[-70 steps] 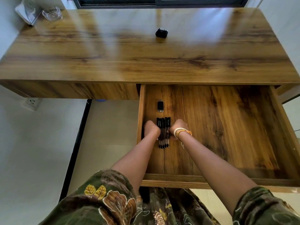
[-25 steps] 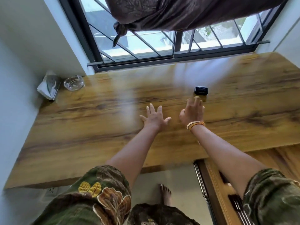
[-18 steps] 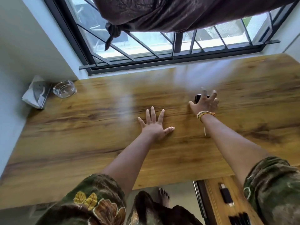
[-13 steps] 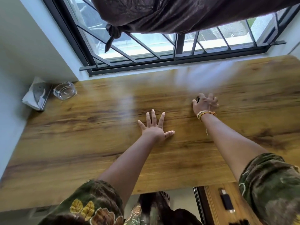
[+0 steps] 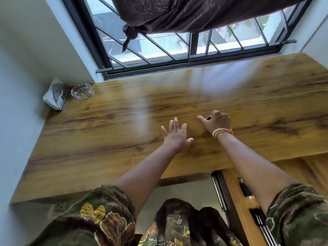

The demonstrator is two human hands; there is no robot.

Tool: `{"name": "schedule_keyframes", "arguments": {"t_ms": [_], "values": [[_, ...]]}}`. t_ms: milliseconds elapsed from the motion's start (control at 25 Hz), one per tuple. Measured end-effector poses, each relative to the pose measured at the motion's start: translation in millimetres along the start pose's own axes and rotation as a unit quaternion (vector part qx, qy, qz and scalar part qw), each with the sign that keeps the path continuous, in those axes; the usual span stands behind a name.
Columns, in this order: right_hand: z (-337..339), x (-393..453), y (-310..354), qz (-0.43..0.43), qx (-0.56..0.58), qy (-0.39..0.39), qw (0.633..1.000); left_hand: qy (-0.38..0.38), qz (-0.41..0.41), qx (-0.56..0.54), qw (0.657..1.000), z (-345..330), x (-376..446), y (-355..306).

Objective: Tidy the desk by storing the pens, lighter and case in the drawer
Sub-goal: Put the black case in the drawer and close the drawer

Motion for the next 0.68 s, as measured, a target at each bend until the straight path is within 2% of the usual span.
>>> {"name": "schedule_keyframes", "arguments": {"t_ms": [120,360,440,520,680], "values": [[6,-56,-18,-0.029,0.033,0.002,0.999,0.021,0.002,-0.024,0.999,-32,-42,1],[30,-169,-54,0.013,0.145,0.051,0.988,0.02,-0.008,-0.027,0.999,-71,-121,-15],[36,-194,-75,-0.016,0.204,0.061,0.977,0.016,0.006,-0.028,0.999,-79,-136,-19],[33,-219,-101,-0.078,0.29,0.068,0.951,0.011,0.007,-0.044,0.999,-85,-151,-26],[12,-259,-158,-0.2,0.482,0.115,0.845,-0.054,0.005,-0.113,0.992,-101,-185,-51]]}}
Point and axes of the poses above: each hand's wrist, its own x-axis towards the middle knuckle, its own z-axis out of the back of the hand, y = z × x, the point moved 9 cm from there along x, towards the middle knuckle, and after that the axes turned 6 degrees about z, right-handed, at the moved point
